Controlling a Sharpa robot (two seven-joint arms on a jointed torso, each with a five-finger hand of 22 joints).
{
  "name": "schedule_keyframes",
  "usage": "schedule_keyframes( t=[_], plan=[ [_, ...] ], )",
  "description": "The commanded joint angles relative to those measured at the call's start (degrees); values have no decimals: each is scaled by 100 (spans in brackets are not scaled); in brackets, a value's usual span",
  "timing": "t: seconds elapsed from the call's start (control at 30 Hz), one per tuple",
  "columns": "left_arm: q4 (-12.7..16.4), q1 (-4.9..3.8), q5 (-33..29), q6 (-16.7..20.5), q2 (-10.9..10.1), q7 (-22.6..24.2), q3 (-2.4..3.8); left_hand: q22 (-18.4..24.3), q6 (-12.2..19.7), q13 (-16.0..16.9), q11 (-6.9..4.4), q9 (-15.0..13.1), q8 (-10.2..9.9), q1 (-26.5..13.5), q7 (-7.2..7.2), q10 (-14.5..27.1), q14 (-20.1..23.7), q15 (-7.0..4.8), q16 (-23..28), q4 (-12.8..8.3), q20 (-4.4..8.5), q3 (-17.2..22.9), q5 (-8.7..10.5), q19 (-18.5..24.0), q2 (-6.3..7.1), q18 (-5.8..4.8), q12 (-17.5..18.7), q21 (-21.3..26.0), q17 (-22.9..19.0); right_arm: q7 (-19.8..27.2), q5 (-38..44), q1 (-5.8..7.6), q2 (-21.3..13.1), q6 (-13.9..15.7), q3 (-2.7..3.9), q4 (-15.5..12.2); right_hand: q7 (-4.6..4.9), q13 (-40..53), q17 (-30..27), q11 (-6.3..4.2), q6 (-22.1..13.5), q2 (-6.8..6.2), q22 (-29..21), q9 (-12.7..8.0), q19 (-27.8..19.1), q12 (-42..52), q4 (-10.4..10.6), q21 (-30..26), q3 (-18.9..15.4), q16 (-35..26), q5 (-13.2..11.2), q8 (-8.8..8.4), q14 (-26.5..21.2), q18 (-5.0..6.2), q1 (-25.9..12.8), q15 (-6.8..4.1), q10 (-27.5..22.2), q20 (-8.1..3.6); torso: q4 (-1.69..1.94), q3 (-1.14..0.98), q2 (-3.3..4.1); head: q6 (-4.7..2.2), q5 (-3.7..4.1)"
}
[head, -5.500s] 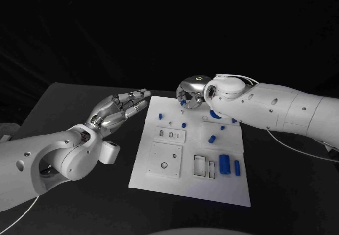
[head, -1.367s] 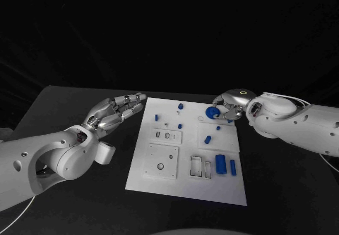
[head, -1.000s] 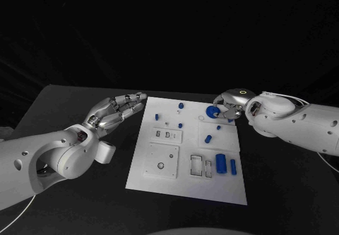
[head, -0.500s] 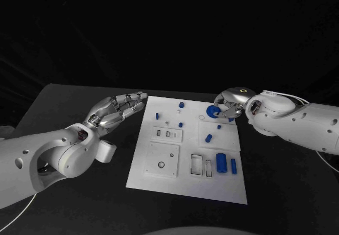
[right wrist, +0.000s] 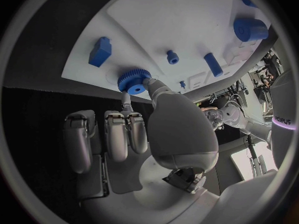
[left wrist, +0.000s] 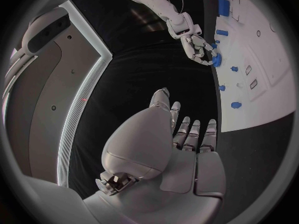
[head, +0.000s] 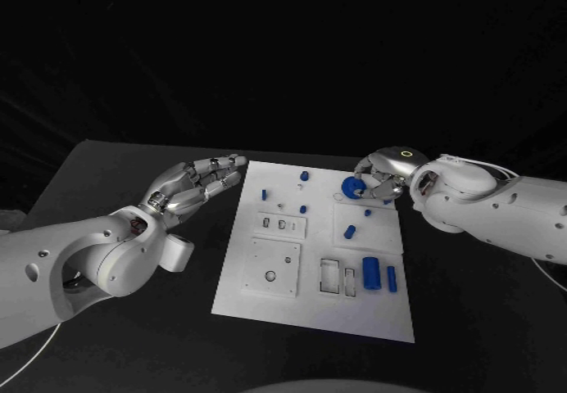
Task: Assemble the parts on the task board
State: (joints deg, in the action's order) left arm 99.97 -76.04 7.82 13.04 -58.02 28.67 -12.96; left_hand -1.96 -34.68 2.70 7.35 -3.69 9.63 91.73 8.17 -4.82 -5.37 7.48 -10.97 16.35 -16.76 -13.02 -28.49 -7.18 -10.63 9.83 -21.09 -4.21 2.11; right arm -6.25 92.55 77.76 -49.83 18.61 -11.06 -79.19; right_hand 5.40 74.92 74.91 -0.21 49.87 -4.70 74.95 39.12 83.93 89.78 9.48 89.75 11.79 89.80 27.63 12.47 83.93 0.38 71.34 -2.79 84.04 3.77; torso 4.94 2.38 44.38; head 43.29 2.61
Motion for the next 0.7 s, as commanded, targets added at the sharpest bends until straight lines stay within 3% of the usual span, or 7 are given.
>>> schedule_keyframes(
  t=[0.03,0.37,0.53,0.7],
  plan=[
    [6,-1,27,-122,14,0,3,-9,5,0,21,4,17,64,15,7,-1,50,-38,-5,-2,43,-33,-23,2,4,-26,-29,5,-9,102,69,16,155,8,-99,-198,1508,1509,-46,214,21,1505,787,607,22,1,25,-9,20,33,44,607,-38,-12,-47,596,-40,17,5,-3,6,7],
    [10,-1,27,-134,32,-38,3,-10,8,1,25,5,17,67,15,3,-4,51,-44,-4,-2,45,-35,-25,-1,3,-37,-30,6,26,-91,209,314,-131,13,-261,-179,1508,1509,-41,243,31,1505,819,607,22,9,25,6,20,62,56,607,-38,-18,-48,596,-44,23,2,10,4,-4],
    [4,-1,29,-129,46,-41,3,-10,7,2,29,4,18,68,14,0,-6,54,-47,-3,-3,47,-35,-25,-3,2,-45,-30,7,73,-235,231,595,-280,20,-144,-166,1508,1509,-35,249,38,1505,828,607,22,4,25,19,20,69,55,607,-38,-9,-45,596,-45,9,11,4,2,-7],
    [-21,-1,29,-137,85,-40,3,-10,2,4,33,4,21,69,15,-5,-8,56,-51,-2,-3,48,-35,-26,-4,0,-59,-32,7,129,-309,236,902,-375,25,77,-154,1508,1509,-26,252,40,1505,836,607,22,-5,25,30,20,72,53,607,-38,2,-41,596,-44,25,9,8,5,20]
  ],
)
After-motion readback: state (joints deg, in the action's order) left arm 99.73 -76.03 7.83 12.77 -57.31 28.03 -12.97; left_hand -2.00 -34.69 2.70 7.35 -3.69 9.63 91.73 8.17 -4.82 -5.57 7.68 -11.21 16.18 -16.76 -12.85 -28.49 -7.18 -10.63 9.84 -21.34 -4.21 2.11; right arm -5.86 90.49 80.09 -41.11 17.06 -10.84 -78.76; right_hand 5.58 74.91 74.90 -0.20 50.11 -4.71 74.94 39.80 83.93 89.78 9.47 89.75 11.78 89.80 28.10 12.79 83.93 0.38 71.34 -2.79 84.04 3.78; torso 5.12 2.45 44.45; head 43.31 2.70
